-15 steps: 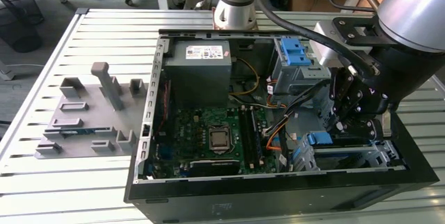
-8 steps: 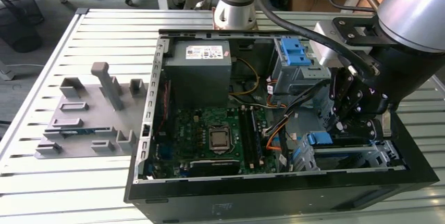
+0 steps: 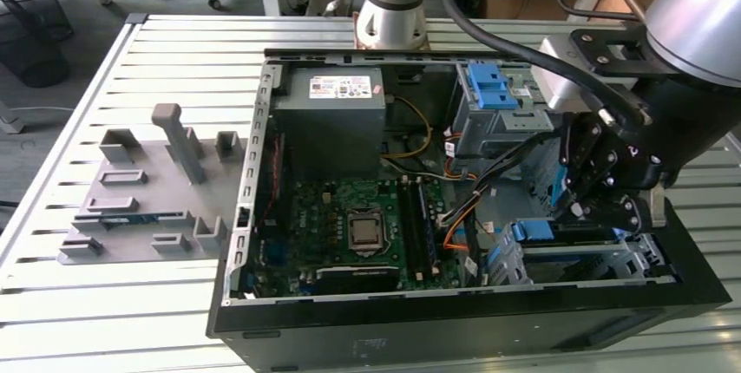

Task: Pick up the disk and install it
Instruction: 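Insert the first disk wire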

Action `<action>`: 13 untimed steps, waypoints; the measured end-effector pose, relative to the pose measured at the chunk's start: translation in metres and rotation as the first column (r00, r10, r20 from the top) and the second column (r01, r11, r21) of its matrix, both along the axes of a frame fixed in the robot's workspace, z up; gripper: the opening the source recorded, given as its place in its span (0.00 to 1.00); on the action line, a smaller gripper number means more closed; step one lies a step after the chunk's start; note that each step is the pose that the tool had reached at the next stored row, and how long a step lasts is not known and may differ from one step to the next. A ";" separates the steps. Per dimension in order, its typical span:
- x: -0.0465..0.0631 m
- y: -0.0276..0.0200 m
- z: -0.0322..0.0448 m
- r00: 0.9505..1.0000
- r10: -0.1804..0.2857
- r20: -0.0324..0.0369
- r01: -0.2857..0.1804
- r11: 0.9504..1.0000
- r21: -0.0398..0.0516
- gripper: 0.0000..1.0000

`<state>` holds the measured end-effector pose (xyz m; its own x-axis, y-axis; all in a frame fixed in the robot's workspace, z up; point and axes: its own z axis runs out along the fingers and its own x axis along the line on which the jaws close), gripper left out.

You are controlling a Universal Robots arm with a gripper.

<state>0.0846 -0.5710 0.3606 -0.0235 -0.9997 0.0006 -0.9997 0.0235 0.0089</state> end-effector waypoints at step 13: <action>0.030 0.0005 0.0045 1.000 0.000 0.003 0.000 1.000 0.000 0.11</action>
<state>0.1144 -0.5704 0.3651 -0.0235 -0.9997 0.0005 -0.9997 0.0235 0.0063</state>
